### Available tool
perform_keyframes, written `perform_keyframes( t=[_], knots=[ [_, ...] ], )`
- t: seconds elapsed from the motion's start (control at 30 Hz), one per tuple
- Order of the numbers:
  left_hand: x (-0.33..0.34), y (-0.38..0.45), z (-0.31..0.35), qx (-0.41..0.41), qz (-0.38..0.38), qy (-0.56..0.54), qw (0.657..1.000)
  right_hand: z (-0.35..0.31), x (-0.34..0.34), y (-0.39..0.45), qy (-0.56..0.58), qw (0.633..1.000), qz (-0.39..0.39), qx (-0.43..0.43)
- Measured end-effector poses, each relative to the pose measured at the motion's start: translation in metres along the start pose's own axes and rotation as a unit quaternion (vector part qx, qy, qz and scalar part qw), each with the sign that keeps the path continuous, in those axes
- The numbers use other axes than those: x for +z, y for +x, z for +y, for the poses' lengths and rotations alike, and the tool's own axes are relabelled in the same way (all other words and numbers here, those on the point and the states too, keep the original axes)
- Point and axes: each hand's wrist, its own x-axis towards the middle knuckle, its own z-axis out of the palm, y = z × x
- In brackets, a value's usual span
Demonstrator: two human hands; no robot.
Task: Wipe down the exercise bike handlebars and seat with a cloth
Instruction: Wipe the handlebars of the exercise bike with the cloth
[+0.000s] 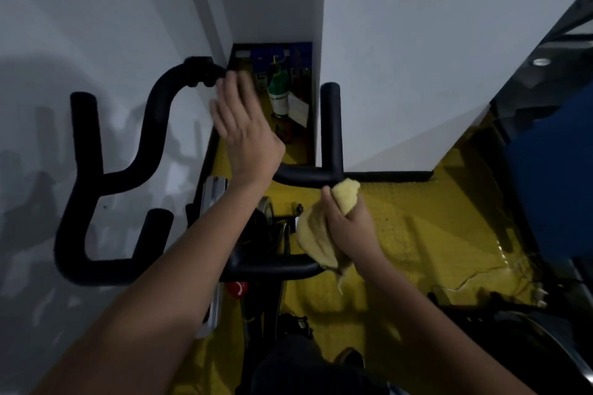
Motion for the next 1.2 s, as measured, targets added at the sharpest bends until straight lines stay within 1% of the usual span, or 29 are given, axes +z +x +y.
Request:
perform_keyframes(
  t=[0.07,0.1,0.17,0.23,0.27,0.33,0.37,0.43,0.53,0.6,0.7,0.77,0.87,0.93,1.0,1.07,1.13,1.2],
  knots=[
    [0.001,0.004,0.000,0.115,-0.027,0.031,0.993,-0.015,0.002,0.019,-0.054,0.998,0.016,-0.025],
    [0.003,0.007,-0.001,0.166,-0.025,0.039,0.985,-0.024,0.004,0.029,-0.079,0.996,0.022,-0.036],
    [0.005,0.010,-0.003,0.209,-0.047,0.060,0.975,-0.043,0.006,0.049,-0.109,0.992,0.027,-0.059],
    [0.003,0.008,-0.004,0.239,-0.096,0.114,0.960,-0.067,0.007,0.071,-0.110,0.990,0.032,-0.082],
    [0.003,0.007,-0.004,0.263,-0.105,0.137,0.949,-0.081,0.008,0.082,-0.098,0.990,0.037,-0.090],
    [0.004,0.010,-0.004,0.280,-0.132,0.165,0.936,-0.104,0.008,0.104,-0.057,0.993,0.052,-0.092],
    [0.002,0.011,-0.003,0.280,-0.144,0.172,0.933,-0.113,0.009,0.113,-0.041,0.993,0.062,-0.088],
    [0.001,0.013,0.000,0.268,-0.136,0.171,0.938,-0.116,0.010,0.120,-0.033,0.992,0.082,-0.092],
    [0.001,0.009,0.007,0.241,-0.118,0.165,0.949,-0.095,0.011,0.110,-0.055,0.990,0.098,-0.079],
    [0.002,0.006,0.009,0.227,-0.111,0.163,0.954,-0.075,0.010,0.098,-0.072,0.991,0.094,-0.065],
    [0.004,0.002,0.011,0.212,-0.097,0.151,0.961,-0.044,0.005,0.073,-0.076,0.995,0.055,-0.013],
    [0.006,0.001,0.010,0.209,-0.089,0.142,0.963,-0.021,0.003,0.052,-0.048,0.998,0.025,0.017],
    [0.006,0.001,0.011,0.205,-0.076,0.134,0.966,0.010,0.000,0.015,-0.001,0.999,-0.024,0.041],
    [0.008,0.000,0.011,0.203,-0.067,0.131,0.968,0.025,0.000,-0.009,0.027,0.997,-0.042,0.052],
    [0.011,-0.001,0.010,0.206,-0.061,0.127,0.968,0.032,0.000,-0.027,0.041,0.998,-0.034,0.033],
    [0.012,0.000,0.008,0.202,-0.064,0.130,0.969,0.025,0.002,-0.026,0.041,0.999,-0.012,0.022],
    [0.013,0.002,0.006,0.197,-0.055,0.132,0.970,0.008,0.005,-0.006,0.034,0.999,0.018,0.024],
    [0.013,0.002,0.004,0.200,-0.050,0.127,0.970,-0.014,0.007,0.023,-0.009,0.999,0.042,0.006]
  ],
)
